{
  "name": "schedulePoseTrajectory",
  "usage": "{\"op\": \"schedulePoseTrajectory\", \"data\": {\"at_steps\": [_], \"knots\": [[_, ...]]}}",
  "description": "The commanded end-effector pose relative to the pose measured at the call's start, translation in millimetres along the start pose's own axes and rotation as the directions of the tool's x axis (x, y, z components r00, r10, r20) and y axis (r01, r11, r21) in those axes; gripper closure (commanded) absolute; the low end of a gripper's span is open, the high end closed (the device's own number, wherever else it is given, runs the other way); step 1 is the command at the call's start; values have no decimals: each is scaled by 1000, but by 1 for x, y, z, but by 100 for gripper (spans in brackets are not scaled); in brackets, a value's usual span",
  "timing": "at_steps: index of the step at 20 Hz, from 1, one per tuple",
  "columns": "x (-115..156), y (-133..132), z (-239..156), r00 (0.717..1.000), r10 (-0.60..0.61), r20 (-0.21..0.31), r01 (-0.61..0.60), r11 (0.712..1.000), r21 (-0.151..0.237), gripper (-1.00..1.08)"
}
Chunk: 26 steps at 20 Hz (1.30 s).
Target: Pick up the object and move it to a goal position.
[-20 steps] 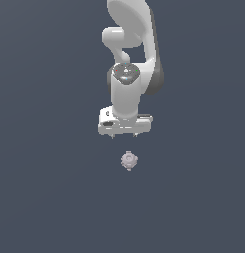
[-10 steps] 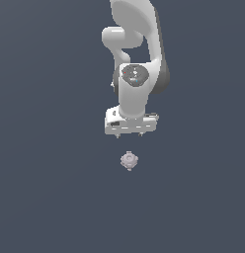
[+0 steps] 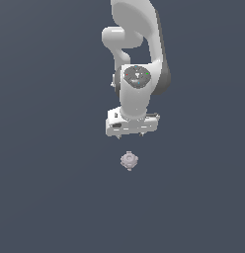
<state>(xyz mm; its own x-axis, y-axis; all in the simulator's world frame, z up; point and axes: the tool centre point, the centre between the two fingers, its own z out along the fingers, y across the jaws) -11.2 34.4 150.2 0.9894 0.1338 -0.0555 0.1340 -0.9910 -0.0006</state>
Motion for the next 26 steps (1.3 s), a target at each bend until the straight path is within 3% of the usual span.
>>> {"op": "schedulePoseTrajectory", "data": {"at_steps": [1, 7, 12, 26], "knots": [[3, 0, 2, 1000, -24, -1, 24, 1000, -1, -92], [13, 2, 10, 993, -122, -8, 122, 993, -5, -92], [26, 5, 19, 971, -240, -16, 240, 971, -10, -92], [61, 11, 49, 835, -549, -38, 548, 836, -29, -92]]}}
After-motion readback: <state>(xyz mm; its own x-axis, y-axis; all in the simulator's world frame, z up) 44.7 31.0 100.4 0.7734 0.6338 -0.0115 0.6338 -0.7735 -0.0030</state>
